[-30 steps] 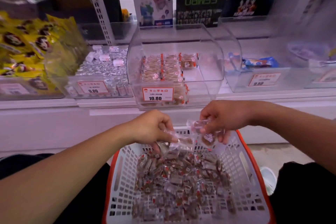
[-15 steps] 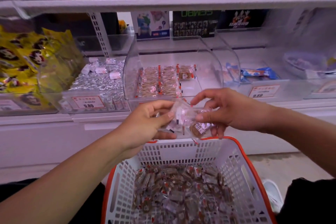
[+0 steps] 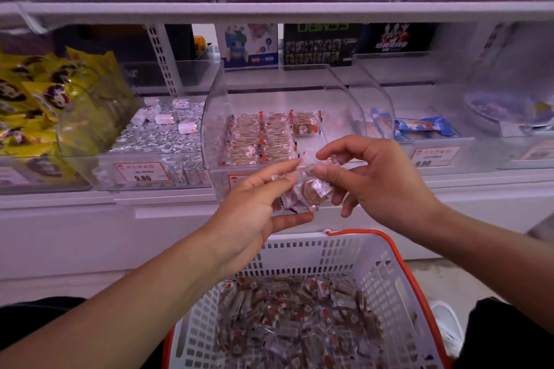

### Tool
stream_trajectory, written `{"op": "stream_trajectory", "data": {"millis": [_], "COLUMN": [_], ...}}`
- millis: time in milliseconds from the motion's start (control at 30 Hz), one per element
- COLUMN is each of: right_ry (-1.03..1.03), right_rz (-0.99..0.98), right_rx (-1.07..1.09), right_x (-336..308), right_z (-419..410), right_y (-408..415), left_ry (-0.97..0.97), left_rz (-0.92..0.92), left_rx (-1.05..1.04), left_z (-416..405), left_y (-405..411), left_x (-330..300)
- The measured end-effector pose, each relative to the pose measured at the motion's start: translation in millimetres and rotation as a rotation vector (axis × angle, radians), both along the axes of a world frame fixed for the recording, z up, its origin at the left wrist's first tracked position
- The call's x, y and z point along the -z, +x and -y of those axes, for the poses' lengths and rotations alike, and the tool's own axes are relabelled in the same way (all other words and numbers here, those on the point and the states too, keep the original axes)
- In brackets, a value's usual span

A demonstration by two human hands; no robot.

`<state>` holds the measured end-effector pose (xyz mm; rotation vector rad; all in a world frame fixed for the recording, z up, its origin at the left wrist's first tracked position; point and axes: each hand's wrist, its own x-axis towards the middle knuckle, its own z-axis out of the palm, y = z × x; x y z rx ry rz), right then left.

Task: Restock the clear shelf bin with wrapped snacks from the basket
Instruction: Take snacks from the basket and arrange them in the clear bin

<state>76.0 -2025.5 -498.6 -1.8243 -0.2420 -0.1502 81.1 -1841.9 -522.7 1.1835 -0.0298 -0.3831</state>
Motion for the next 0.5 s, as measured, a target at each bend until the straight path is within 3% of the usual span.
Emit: {"op": "stream_trajectory", "data": {"millis": [133,267,500], "right_ry": [-0.011,-0.053,-0.019], "right_rz": [0.019,0.014,0.080], "right_rx": [0.101,0.041,0.115], "right_x": [14,20,22], "right_z": [-7,-12,-23], "right_y": [-3,-2,-8], "left_ry": [-0.004,0.058,0.059], "left_rz": [0.032,0.061,0.128], "left_rx": [-0.031,-0.065,-0.250], "left_z": [6,11,22], "left_y": [0,-2,-3], "left_x": [-3,-5,-3]}}
